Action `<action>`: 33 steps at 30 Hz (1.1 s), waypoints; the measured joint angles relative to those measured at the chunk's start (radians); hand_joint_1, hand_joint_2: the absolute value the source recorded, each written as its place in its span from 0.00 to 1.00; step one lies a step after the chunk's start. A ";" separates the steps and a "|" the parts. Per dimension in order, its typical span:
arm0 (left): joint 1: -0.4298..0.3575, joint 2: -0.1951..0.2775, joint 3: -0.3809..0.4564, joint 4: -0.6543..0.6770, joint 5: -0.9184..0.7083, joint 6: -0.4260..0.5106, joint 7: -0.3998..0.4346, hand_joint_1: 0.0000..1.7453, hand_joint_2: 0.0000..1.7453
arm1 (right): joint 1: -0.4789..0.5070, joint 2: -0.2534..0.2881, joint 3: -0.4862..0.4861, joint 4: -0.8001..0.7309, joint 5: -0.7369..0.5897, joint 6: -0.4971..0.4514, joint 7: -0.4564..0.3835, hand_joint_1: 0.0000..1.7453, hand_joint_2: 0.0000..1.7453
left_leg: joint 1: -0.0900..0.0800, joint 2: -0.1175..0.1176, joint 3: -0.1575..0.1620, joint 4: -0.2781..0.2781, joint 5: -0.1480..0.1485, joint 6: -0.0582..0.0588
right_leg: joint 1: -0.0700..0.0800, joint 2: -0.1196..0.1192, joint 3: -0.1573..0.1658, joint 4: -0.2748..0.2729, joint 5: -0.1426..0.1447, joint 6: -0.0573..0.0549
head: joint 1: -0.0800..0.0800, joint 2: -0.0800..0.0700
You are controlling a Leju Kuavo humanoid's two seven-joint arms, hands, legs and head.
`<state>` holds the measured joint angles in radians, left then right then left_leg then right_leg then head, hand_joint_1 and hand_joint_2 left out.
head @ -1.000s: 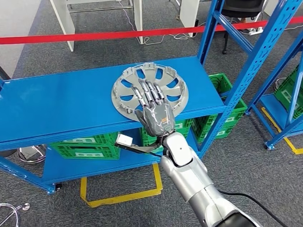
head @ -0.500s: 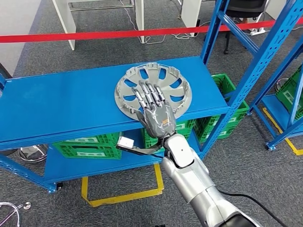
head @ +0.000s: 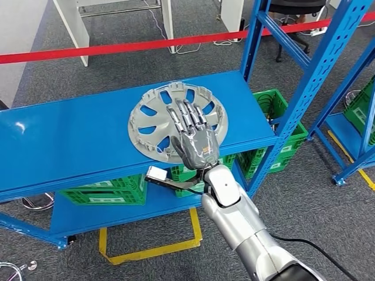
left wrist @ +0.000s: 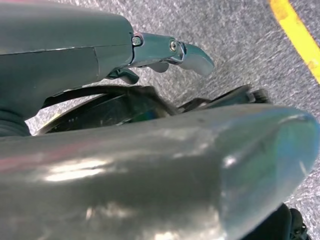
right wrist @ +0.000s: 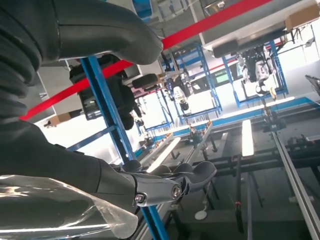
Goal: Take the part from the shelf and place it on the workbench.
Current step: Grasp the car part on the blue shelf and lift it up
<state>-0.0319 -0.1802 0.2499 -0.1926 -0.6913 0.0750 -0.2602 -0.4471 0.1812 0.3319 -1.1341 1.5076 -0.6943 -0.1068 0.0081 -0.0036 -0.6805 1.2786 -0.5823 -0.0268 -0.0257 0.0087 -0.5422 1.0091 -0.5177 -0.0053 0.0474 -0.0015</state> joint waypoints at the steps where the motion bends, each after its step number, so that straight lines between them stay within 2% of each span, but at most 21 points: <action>1: 0.001 0.001 0.000 0.000 0.000 0.001 0.000 0.00 0.00 | 0.000 0.000 0.000 0.000 0.000 0.000 0.000 0.00 1.00 | 0.001 0.000 0.010 -0.053 0.054 0.001 | 0.000 0.001 0.014 0.000 -0.009 0.003 | 0.000 0.000; 2: 0.002 0.001 0.000 0.000 0.000 0.001 0.000 0.00 0.00 | 0.000 0.000 0.000 0.000 0.000 0.000 0.000 0.00 1.00 | 0.001 0.000 0.027 -0.113 0.103 0.003 | -0.001 0.002 0.024 -0.002 -0.019 0.007 | 0.000 0.000; 3: 0.002 0.001 0.000 0.001 0.000 0.001 0.000 0.00 0.00 | -0.001 0.000 0.000 0.000 0.000 0.000 0.000 0.00 1.00 | -0.001 0.000 0.044 -0.166 0.138 0.005 | 0.000 0.002 0.035 -0.003 -0.028 0.013 | -0.001 0.000; 4: 0.002 0.000 0.000 0.002 -0.001 0.001 0.000 0.00 0.00 | -0.002 0.000 0.000 -0.001 0.000 -0.001 0.001 0.00 1.00 | -0.003 0.001 0.059 -0.208 0.149 0.010 | 0.002 0.002 0.040 -0.005 -0.034 0.020 | -0.003 0.000; 7: 0.002 -0.001 0.000 0.004 -0.002 0.001 0.000 0.00 0.00 | -0.004 -0.001 0.000 -0.002 0.002 -0.002 0.002 0.00 1.00 | -0.005 -0.001 0.076 -0.251 0.122 0.026 | 0.005 0.000 0.043 -0.009 -0.035 0.038 | -0.005 0.000; 9: 0.004 -0.001 0.000 0.004 -0.003 0.001 0.000 0.00 0.00 | -0.006 -0.002 0.000 -0.003 0.001 -0.002 0.004 0.00 1.00 | -0.001 -0.003 0.090 -0.260 0.117 0.036 | 0.005 -0.002 0.027 0.021 -0.043 0.044 | -0.002 0.000; 10: 0.003 -0.001 0.000 0.004 -0.003 0.001 0.000 0.00 0.00 | -0.008 -0.002 0.001 -0.003 0.001 -0.003 0.004 0.00 1.00 | 0.000 -0.003 0.099 -0.264 0.114 0.041 | 0.005 -0.002 0.001 0.065 -0.054 0.047 | 0.000 0.000; 13: 0.000 -0.001 0.000 0.004 -0.004 0.002 0.000 0.00 0.00 | -0.007 -0.003 0.002 -0.004 0.000 -0.003 0.008 0.00 1.00 | -0.003 -0.003 0.113 -0.266 0.103 0.055 | 0.006 -0.003 -0.131 0.250 -0.106 0.049 | 0.005 0.000; 14: 0.001 -0.001 0.000 0.004 -0.004 0.003 -0.001 0.00 0.00 | -0.004 -0.004 0.002 -0.004 0.000 -0.002 0.008 0.00 1.00 | -0.005 -0.004 0.119 -0.266 0.097 0.057 | 0.007 -0.003 -0.164 0.277 -0.104 0.048 | 0.005 0.000; 15: 0.001 -0.001 0.000 0.004 -0.004 0.004 -0.001 0.00 0.00 | -0.003 -0.005 0.002 -0.004 0.000 -0.002 0.009 0.00 1.00 | -0.008 -0.005 0.127 -0.266 0.091 0.058 | 0.008 -0.003 -0.179 0.267 -0.080 0.045 | 0.006 0.000; 16: 0.002 -0.001 0.000 0.004 -0.004 0.005 -0.001 0.00 0.00 | -0.003 -0.006 0.002 -0.004 0.000 -0.002 0.009 0.00 1.00 | -0.010 -0.006 0.138 -0.266 0.084 0.058 | 0.010 -0.003 -0.175 0.222 -0.033 0.040 | 0.006 0.000; 17: 0.003 -0.002 0.000 0.004 -0.004 0.006 -0.001 0.00 0.00 | -0.003 -0.006 0.002 -0.004 0.000 -0.003 0.009 0.00 1.00 | -0.012 -0.006 0.148 -0.266 0.076 0.058 | 0.013 -0.003 -0.159 0.156 0.021 0.032 | 0.006 0.000; 18: 0.002 -0.003 0.000 0.004 -0.004 0.006 -0.001 0.00 0.00 | -0.003 -0.006 0.002 -0.004 0.000 -0.002 0.009 0.00 1.00 | -0.014 -0.007 0.156 -0.266 0.069 0.056 | 0.017 -0.004 -0.143 0.100 0.057 0.024 | 0.002 0.000; 19: 0.001 -0.004 0.000 0.005 -0.004 0.006 -0.001 0.00 0.00 | -0.004 -0.006 0.002 -0.003 0.000 -0.002 0.009 0.00 1.00 | -0.014 -0.007 0.159 -0.266 0.063 0.053 | 0.021 -0.005 -0.127 0.054 0.072 0.017 | 0.000 0.000; 20: 0.000 -0.005 0.000 0.005 -0.004 0.006 -0.001 0.00 0.00 | -0.004 -0.007 0.003 -0.003 0.000 -0.002 0.010 0.00 1.00 | -0.014 -0.006 0.160 -0.266 0.058 0.048 | 0.025 -0.005 -0.118 0.031 0.077 0.012 | -0.002 0.000; 22: -0.002 -0.006 0.000 0.006 -0.006 0.006 0.000 0.00 0.00 | -0.005 -0.007 0.003 -0.004 0.000 -0.002 0.011 0.00 1.00 | -0.015 -0.005 0.161 -0.264 0.053 0.047 | 0.025 -0.006 -0.107 0.016 0.077 0.017 | -0.003 0.000; 24: -0.003 -0.005 0.000 0.006 -0.008 0.008 0.001 0.00 0.00 | -0.004 -0.008 0.002 -0.004 -0.001 -0.002 0.012 0.00 1.00 | -0.016 -0.005 0.167 -0.263 0.053 0.052 | 0.023 -0.004 -0.103 0.014 0.086 0.022 | -0.003 0.000; 28: -0.004 -0.003 0.000 0.006 -0.010 0.008 0.002 0.00 0.00 | -0.005 -0.008 0.002 -0.004 -0.004 -0.002 0.013 0.00 1.00 | -0.016 -0.005 0.175 -0.279 0.051 0.048 | 0.025 -0.004 -0.102 0.014 0.080 0.014 | -0.003 0.000; 33: -0.004 -0.003 0.000 0.006 -0.011 0.006 0.002 0.00 0.00 | -0.004 -0.009 0.002 -0.005 -0.014 -0.002 -0.002 0.00 1.00 | -0.015 -0.004 0.177 -0.286 0.050 0.040 | 0.025 -0.004 -0.101 0.015 0.078 0.010 | -0.003 0.000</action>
<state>-0.0360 -0.1827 0.2503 -0.1869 -0.7023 0.0806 -0.2579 -0.4513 0.1721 0.3334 -1.1389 1.4938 -0.6966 -0.1090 -0.0073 -0.0080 -0.5033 0.9921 -0.5325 0.0131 -0.0005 0.0045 -0.6436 1.0236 -0.4397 0.0051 0.0447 -0.0019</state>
